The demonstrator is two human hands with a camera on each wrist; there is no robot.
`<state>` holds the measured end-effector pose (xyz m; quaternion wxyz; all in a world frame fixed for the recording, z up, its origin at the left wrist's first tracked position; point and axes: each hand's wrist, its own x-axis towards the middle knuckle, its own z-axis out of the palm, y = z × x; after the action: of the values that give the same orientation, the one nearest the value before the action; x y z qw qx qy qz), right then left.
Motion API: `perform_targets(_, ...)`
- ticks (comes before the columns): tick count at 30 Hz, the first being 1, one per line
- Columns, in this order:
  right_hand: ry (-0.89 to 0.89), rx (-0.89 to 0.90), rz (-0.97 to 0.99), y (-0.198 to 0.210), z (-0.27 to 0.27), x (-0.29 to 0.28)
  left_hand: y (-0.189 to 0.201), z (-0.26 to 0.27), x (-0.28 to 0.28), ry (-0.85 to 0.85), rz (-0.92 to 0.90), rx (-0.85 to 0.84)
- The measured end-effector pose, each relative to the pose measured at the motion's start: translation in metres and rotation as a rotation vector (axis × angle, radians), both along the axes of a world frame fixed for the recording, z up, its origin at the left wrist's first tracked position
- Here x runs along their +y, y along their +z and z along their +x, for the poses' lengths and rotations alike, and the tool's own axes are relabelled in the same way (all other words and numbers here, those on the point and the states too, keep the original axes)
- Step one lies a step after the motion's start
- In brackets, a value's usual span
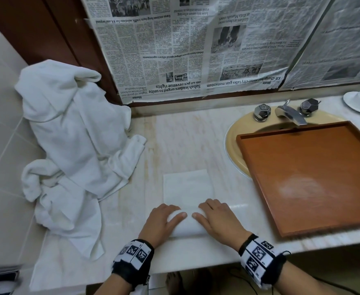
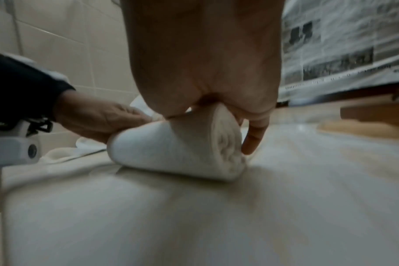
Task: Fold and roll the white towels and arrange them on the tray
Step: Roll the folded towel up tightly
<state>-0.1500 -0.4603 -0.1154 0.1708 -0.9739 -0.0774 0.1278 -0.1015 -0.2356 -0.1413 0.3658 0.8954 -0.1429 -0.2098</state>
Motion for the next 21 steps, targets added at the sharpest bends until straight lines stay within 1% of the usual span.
perform_targets(2, -0.040, -0.063, 0.026, -0.009, 0.003, 0.002, 0.005, -0.002, -0.003, 0.023, -0.007, 0.001)
perform_targets(3, -0.060, -0.063, 0.034, -0.010, 0.005, 0.002, 0.008, -0.004, -0.004, 0.024, 0.006, -0.022)
perform_targets(6, -0.125, 0.038, 0.113, -0.008, 0.019, 0.000, 0.016, -0.013, -0.005, -0.019, 0.101, -0.187)
perform_targets(8, -0.200, 0.074, 0.209, -0.005, 0.029, 0.000, 0.016, -0.016, -0.006, -0.036, 0.129, -0.230)
perform_targets(9, -0.211, 0.086, 0.218, -0.002, 0.032, 0.001, 0.016, -0.015, -0.006, -0.037, 0.142, -0.227)
perform_targets(10, -0.206, 0.099, 0.182, 0.000, 0.031, 0.002, 0.013, -0.013, -0.005, -0.039, 0.158, -0.220)
perform_targets(11, -0.188, 0.074, 0.095, 0.002, 0.028, 0.004, 0.011, -0.010, -0.006, -0.048, 0.173, -0.209)
perform_targets(12, -0.159, -0.003, -0.002, 0.002, 0.021, 0.006, 0.009, -0.005, -0.006, -0.058, 0.177, -0.183)
perform_targets(13, -0.136, -0.094, -0.058, 0.003, 0.011, 0.009, 0.009, 0.001, -0.007, -0.062, 0.165, -0.146)
perform_targets(16, -0.136, -0.316, -0.085, -0.005, -0.014, 0.016, 0.009, 0.024, -0.012, -0.050, 0.085, -0.039)
perform_targets(17, -0.146, -0.334, -0.070, -0.010, -0.017, 0.018, 0.008, 0.031, -0.013, -0.041, 0.065, -0.014)
perform_targets(19, -0.162, -0.308, -0.035, -0.012, -0.012, 0.017, 0.009, 0.039, -0.015, -0.002, 0.034, 0.022)
perform_targets(21, -0.148, -0.273, -0.027, -0.012, 0.000, 0.012, 0.011, 0.035, -0.016, 0.016, 0.039, -0.018)
